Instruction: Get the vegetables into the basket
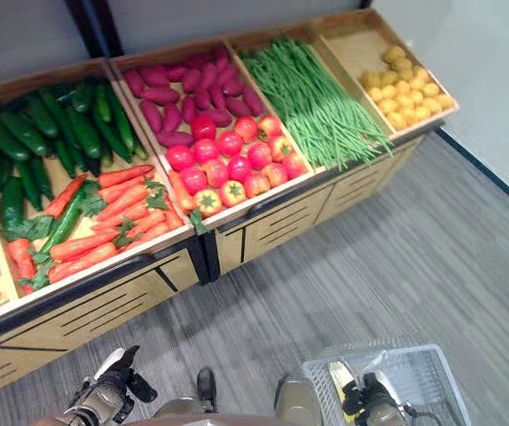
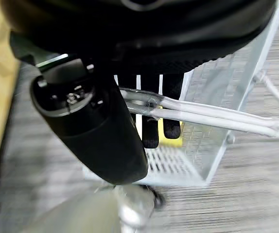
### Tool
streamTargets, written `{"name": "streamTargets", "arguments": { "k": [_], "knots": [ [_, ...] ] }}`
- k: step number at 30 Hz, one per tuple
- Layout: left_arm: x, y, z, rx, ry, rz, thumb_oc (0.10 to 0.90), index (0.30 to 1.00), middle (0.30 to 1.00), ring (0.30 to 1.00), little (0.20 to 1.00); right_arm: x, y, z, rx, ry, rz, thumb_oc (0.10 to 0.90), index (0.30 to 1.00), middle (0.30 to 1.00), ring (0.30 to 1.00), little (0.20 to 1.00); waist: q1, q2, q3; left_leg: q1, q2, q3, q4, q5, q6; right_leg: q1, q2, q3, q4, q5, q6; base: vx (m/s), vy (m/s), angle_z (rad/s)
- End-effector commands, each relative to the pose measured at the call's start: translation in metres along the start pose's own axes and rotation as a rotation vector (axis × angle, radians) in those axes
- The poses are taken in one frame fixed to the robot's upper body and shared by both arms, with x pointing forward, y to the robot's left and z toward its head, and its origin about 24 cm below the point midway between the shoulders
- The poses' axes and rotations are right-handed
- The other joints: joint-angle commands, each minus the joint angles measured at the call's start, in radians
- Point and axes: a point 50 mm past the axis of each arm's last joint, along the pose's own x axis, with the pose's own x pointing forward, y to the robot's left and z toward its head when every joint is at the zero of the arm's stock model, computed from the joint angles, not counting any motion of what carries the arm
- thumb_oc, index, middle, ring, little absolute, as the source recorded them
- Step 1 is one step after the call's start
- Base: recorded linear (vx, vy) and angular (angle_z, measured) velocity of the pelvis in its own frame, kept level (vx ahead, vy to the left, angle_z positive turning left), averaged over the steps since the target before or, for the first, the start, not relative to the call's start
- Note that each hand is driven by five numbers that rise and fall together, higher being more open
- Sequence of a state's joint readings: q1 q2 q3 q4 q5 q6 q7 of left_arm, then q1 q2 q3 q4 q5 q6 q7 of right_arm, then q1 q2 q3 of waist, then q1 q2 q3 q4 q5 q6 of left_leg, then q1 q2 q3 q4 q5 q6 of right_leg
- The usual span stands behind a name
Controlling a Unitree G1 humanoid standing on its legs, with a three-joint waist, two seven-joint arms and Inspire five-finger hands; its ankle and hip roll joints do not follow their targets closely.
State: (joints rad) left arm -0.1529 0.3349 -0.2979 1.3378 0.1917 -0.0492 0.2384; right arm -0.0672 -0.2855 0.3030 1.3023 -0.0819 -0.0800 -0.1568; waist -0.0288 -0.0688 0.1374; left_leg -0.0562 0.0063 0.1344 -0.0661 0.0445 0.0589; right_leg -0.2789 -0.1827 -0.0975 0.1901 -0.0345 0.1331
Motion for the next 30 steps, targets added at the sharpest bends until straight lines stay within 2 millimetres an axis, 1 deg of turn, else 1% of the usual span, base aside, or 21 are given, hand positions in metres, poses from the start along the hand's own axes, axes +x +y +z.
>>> {"name": "streamTargets", "arguments": {
  "k": [1,2,5,9,11,12,13,14,15,16,17,18,19,20,22,23,24,26,27,28,30],
  "knots": [
    [0.002,0.011,0.000,-0.054,-0.009,0.040,0.900,1.000,1.000,1.000,1.000,0.001,-0.010,0.002,-0.014,-0.008,-0.021,0.400,0.300,0.300,0.300,0.300,-0.015,0.007,0.047,-0.013,0.036,-0.026,0.036,-0.048,-0.066,0.026,-0.007,0.122,-0.096,0.149,0.041,0.18,-0.166,0.79],
    [0.001,0.011,-0.003,-0.056,0.002,0.040,0.900,1.000,1.000,1.000,1.000,0.001,-0.009,-0.001,-0.014,0.001,-0.017,0.400,0.300,0.300,0.300,0.300,-0.014,0.000,0.045,-0.008,0.034,-0.040,0.041,-0.050,-0.070,0.032,-0.007,0.130,-0.086,0.154,0.046,0.14,-0.169,1.00],
    [0.001,0.015,-0.009,-0.078,0.026,0.057,0.900,1.000,1.000,1.000,1.000,-0.001,-0.007,-0.008,-0.012,0.016,-0.009,0.400,0.300,0.300,0.300,0.300,-0.007,-0.015,0.032,-0.009,0.042,-0.067,0.052,-0.047,-0.080,0.064,0.001,0.091,-0.094,0.124,0.038,0.08,-0.204,0.84],
    [0.000,0.020,-0.021,-0.135,0.079,0.087,0.900,1.000,1.000,1.000,1.000,-0.002,-0.006,-0.014,-0.018,0.032,-0.006,0.400,0.300,0.300,0.300,0.300,0.002,-0.015,0.007,-0.008,0.077,-0.090,0.018,-0.015,-0.108,0.106,0.029,0.048,-0.135,0.104,0.022,0.06,-0.234,0.23],
    [0.000,0.025,-0.027,-0.298,0.134,0.148,0.900,1.000,1.000,1.000,1.000,-0.003,-0.007,-0.020,-0.011,0.050,-0.013,0.400,0.300,0.300,0.300,0.300,0.009,-0.012,-0.004,-0.009,0.090,-0.103,0.000,0.005,-0.123,0.124,0.034,0.032,-0.160,0.103,0.016,0.04,-0.172,0.18],
    [0.000,0.035,-0.032,-0.445,0.174,0.228,0.900,1.000,1.000,1.000,1.000,-0.003,-0.007,-0.023,-0.008,0.059,-0.016,0.400,0.300,0.300,0.300,0.300,0.012,-0.011,-0.009,-0.003,0.097,-0.105,-0.009,0.010,-0.129,0.137,0.038,0.024,-0.171,0.102,0.013,0.06,-0.125,0.21],
    [-0.001,0.047,-0.038,-0.671,0.234,0.349,0.900,1.000,1.000,1.000,1.000,-0.004,-0.007,-0.026,-0.010,0.070,-0.021,0.400,0.300,0.300,0.300,0.300,0.013,-0.012,-0.019,-0.001,0.103,-0.105,-0.015,0.015,-0.135,0.147,0.041,0.018,-0.185,0.103,0.013,0.07,-0.115,0.25],
    [-0.001,0.054,-0.037,-0.772,0.240,0.403,0.900,1.000,1.000,1.000,1.000,-0.004,-0.007,-0.027,-0.013,0.074,-0.023,0.400,0.300,0.300,0.300,0.300,0.011,-0.013,-0.029,0.000,0.107,-0.104,-0.021,0.019,-0.140,0.151,0.044,0.017,-0.197,0.106,0.013,0.07,-0.084,0.23],
    [-0.003,0.063,-0.043,-0.903,0.287,0.497,0.900,1.000,1.000,1.000,1.000,-0.005,-0.008,-0.028,-0.017,0.081,-0.032,0.400,0.300,0.300,0.300,0.300,0.007,-0.014,-0.036,0.004,0.111,-0.098,-0.021,0.017,-0.144,0.160,0.045,0.019,-0.209,0.108,0.014,0.08,-0.050,0.11],
    [-0.008,0.078,-0.061,-1.104,0.362,0.632,0.900,1.000,1.000,1.000,1.000,-0.005,-0.007,-0.029,-0.040,0.079,-0.030,0.400,0.300,0.300,0.300,0.300,0.000,-0.012,-0.048,0.020,0.118,-0.079,-0.021,0.007,-0.150,0.175,0.049,0.030,-0.230,0.114,0.016,0.08,-0.026,-0.03],
    [-0.017,0.101,-0.082,-1.224,0.436,0.786,0.900,1.000,1.000,1.000,1.000,-0.005,-0.009,-0.031,-0.055,0.080,-0.031,0.400,0.300,0.300,0.300,0.300,0.003,-0.008,-0.054,0.032,0.122,-0.070,-0.021,-0.002,-0.153,0.186,0.052,0.033,-0.240,0.113,0.018,0.06,-0.005,-0.25],
    [-0.019,0.098,-0.089,-1.220,0.456,0.775,0.900,1.000,1.000,1.000,1.000,-0.005,-0.009,-0.031,-0.062,0.078,-0.027,0.400,0.300,0.300,0.300,0.300,0.001,-0.009,-0.057,0.031,0.122,-0.066,-0.021,0.001,-0.154,0.185,0.051,0.036,-0.245,0.118,0.018,0.03,0.014,-0.42],
    [-0.025,0.114,-0.100,-1.275,0.473,0.853,0.900,1.000,1.000,1.000,1.000,-0.006,-0.010,-0.033,-0.068,0.084,-0.026,0.400,0.300,0.300,0.300,0.300,0.003,-0.004,-0.063,0.034,0.121,-0.062,-0.021,-0.002,-0.155,0.189,0.050,0.039,-0.252,0.121,0.020,0.00,0.019,-0.54],
    [-0.024,0.124,-0.098,-1.275,0.433,0.875,0.900,1.000,1.000,1.000,1.000,-0.006,-0.008,-0.033,-0.081,0.082,-0.017,0.400,0.300,0.300,0.300,0.300,0.002,-0.004,-0.064,0.038,0.121,-0.058,-0.021,-0.004,-0.155,0.193,0.049,0.041,-0.256,0.123,0.021,0.01,0.024,-0.48],
    [-0.027,0.168,-0.080,-1.233,0.265,0.989,0.900,1.000,1.000,1.000,1.000,-0.007,-0.005,-0.034,-0.090,0.074,-0.007,0.400,0.300,0.300,0.300,0.300,0.001,0.000,-0.067,0.043,0.120,-0.055,-0.021,-0.007,-0.156,0.196,0.047,0.044,-0.261,0.126,0.022,0.00,0.022,-0.27],
    [-0.031,0.196,-0.057,-1.163,0.106,1.057,0.900,1.000,1.000,1.000,1.000,-0.007,-0.003,-0.036,-0.091,0.073,-0.002,0.400,0.300,0.300,0.300,0.300,0.004,0.001,-0.065,0.050,0.118,-0.058,-0.021,-0.012,-0.156,0.204,0.047,0.042,-0.262,0.125,0.024,-0.01,0.013,-0.05],
    [-0.038,0.217,-0.038,-1.080,-0.018,1.106,0.900,1.000,1.000,1.000,1.000,-0.008,-0.002,-0.035,-0.086,0.066,-0.001,0.400,0.300,0.300,0.300,0.300,0.005,0.000,-0.066,0.045,0.115,-0.061,-0.021,-0.007,-0.155,0.200,0.044,0.039,-0.262,0.130,0.025,-0.02,0.009,0.04],
    [-0.060,0.250,0.003,-0.925,-0.278,1.225,0.900,1.000,1.000,1.000,1.000,-0.009,0.000,-0.037,-0.061,0.063,-0.002,0.400,0.300,0.300,0.300,0.300,0.009,-0.005,-0.064,0.043,0.111,-0.071,-0.021,-0.008,-0.155,0.200,0.038,0.032,-0.261,0.132,0.028,-0.02,-0.002,0.08],
    [-0.071,0.259,0.020,-0.881,-0.381,1.271,0.900,1.000,1.000,1.000,1.000,-0.010,0.001,-0.040,-0.039,0.069,-0.005,0.400,0.300,0.300,0.300,0.300,0.010,-0.010,-0.063,0.041,0.109,-0.077,-0.021,-0.009,-0.154,0.201,0.036,0.028,-0.260,0.133,0.030,-0.02,-0.010,0.13],
    [-0.078,0.264,0.031,-0.845,-0.447,1.294,0.900,1.000,1.000,1.000,1.000,-0.010,0.001,-0.041,-0.025,0.074,-0.006,0.400,0.300,0.300,0.300,0.300,0.011,-0.013,-0.062,0.039,0.107,-0.079,-0.021,-0.010,-0.153,0.201,0.034,0.026,-0.260,0.133,0.031,-0.02,-0.001,0.17],
    [-0.095,0.274,0.065,-0.699,-0.619,1.297,0.900,1.000,1.000,1.000,1.000,-0.010,-0.005,-0.043,-0.016,0.080,-0.020,0.400,0.300,0.300,0.300,0.300,0.002,-0.017,-0.061,0.037,0.099,-0.082,-0.021,-0.012,-0.149,0.202,0.027,0.026,-0.260,0.138,0.036,-0.02,0.020,0.11]
  ]
}}
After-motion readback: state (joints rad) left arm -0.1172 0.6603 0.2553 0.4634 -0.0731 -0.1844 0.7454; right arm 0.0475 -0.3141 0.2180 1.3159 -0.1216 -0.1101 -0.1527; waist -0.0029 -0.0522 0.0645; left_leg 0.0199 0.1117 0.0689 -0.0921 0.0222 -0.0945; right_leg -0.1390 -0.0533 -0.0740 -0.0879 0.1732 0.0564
